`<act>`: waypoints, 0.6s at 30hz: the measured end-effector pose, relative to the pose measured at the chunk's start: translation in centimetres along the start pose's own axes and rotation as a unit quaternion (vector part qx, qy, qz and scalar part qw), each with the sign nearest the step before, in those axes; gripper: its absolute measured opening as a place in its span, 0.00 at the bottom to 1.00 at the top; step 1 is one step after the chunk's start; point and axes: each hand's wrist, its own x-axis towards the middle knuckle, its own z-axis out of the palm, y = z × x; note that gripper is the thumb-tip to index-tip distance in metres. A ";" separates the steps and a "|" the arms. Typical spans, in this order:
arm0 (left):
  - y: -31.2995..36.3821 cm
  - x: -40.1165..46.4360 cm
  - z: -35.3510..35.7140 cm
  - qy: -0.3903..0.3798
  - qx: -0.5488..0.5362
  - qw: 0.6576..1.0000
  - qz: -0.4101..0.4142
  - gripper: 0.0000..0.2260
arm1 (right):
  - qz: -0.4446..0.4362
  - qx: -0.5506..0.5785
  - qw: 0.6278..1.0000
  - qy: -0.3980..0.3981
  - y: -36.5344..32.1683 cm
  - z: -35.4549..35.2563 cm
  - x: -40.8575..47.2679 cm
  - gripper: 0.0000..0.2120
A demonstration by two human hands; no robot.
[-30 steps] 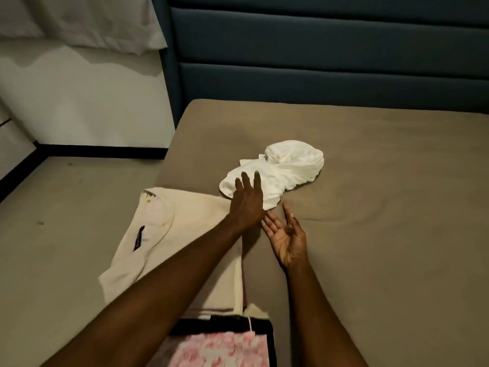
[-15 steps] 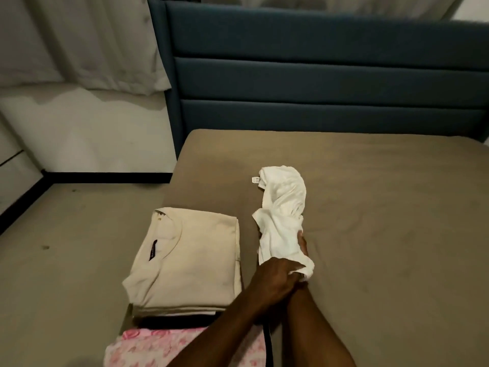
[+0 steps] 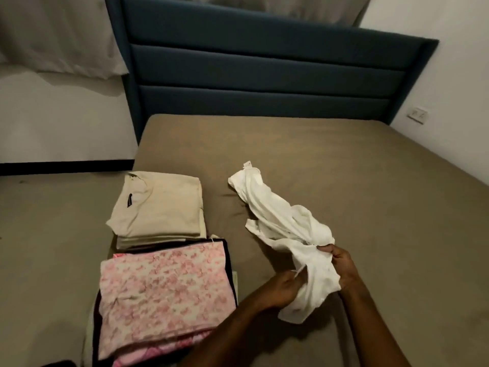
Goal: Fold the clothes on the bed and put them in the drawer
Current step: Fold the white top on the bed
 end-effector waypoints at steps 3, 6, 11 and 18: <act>-1.0 -3.7 3.4 0.035 -0.064 0.996 -0.044 0.13 | -0.068 -0.186 0.957 0.212 3.2 -2.1 -4.5 0.11; -3.0 -7.2 7.2 0.114 -0.067 0.990 -0.037 0.26 | -0.129 -0.294 0.915 0.246 9.3 -5.8 -9.2 0.11; -5.9 -12.5 12.2 0.073 0.136 0.988 0.020 0.41 | -0.190 -0.153 0.951 0.188 15.5 -9.0 -16.4 0.13; -8.5 -16.2 15.2 0.109 0.118 0.984 0.075 0.26 | -0.128 -0.246 0.951 0.136 16.9 -7.9 -18.1 0.04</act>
